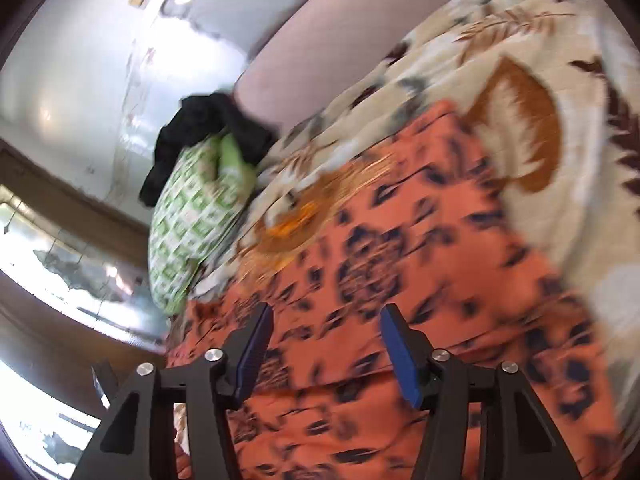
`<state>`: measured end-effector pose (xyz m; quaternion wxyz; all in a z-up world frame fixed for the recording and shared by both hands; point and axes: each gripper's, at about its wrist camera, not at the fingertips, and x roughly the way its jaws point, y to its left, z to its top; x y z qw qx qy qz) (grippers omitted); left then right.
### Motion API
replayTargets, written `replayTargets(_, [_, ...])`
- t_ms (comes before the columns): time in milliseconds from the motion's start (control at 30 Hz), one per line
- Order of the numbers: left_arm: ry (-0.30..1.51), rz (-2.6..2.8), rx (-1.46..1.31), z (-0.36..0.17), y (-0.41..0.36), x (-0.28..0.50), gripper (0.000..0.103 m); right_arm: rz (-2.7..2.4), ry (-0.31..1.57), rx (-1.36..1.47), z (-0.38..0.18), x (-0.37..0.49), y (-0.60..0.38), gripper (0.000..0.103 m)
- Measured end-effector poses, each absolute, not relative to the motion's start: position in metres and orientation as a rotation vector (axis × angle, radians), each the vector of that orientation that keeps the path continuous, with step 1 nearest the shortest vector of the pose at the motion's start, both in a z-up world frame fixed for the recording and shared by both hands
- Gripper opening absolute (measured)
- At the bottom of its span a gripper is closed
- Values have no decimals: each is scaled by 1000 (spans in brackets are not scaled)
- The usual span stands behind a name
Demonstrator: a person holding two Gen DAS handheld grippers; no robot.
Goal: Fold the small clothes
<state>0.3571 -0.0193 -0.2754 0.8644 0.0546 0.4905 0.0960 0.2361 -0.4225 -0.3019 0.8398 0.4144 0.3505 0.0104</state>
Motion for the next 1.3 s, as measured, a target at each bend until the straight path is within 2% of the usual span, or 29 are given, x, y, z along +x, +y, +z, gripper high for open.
replayTargets(33, [1066, 213, 123, -285, -20, 360, 103, -18, 793, 877, -314, 235, -435, 58])
replayTargets(67, [1069, 217, 98, -288, -19, 360, 103, -20, 838, 904, -328, 237, -443, 51])
replayTargets(100, [1065, 222, 67, -285, -16, 359, 103, -22, 840, 929, -336, 236, -451, 34])
replayTargets(133, [1078, 219, 52, -282, -14, 360, 103, -15, 834, 953, -336, 235, -456, 32])
replayTargets(300, [1023, 189, -22, -260, -6, 347, 103, -42, 740, 783, -294, 240, -443, 35])
replayTargets(367, [978, 169, -59, -248, -2, 337, 103, 37, 759, 777, -293, 248, -429, 35])
replayTargets(433, [947, 163, -104, -236, 10, 326, 103, 67, 891, 724, -308, 265, -413, 41])
replayTargets(467, [943, 159, -133, -232, 19, 322, 103, 67, 966, 689, -322, 273, -404, 54])
replayTargets(567, [917, 206, -242, -219, 65, 307, 103, 28, 912, 568, -311, 271, -389, 53])
replayTargets(700, [913, 343, -341, -210, 142, 299, 103, 109, 829, 581, -292, 261, -381, 53])
replayTargets(900, [949, 445, -487, -210, 258, 330, 103, 167, 780, 520, -278, 253, -361, 53])
replayTargets(1100, [971, 366, -707, -240, 298, 372, 103, 174, 766, 486, -278, 255, -344, 53])
replayTargets(1133, [970, 337, -725, -244, 297, 378, 101, 174, 771, 490, -280, 255, -344, 53])
replayTargets(1300, [987, 278, -852, -277, 296, 403, 76, 172, 785, 510, -286, 259, -348, 53])
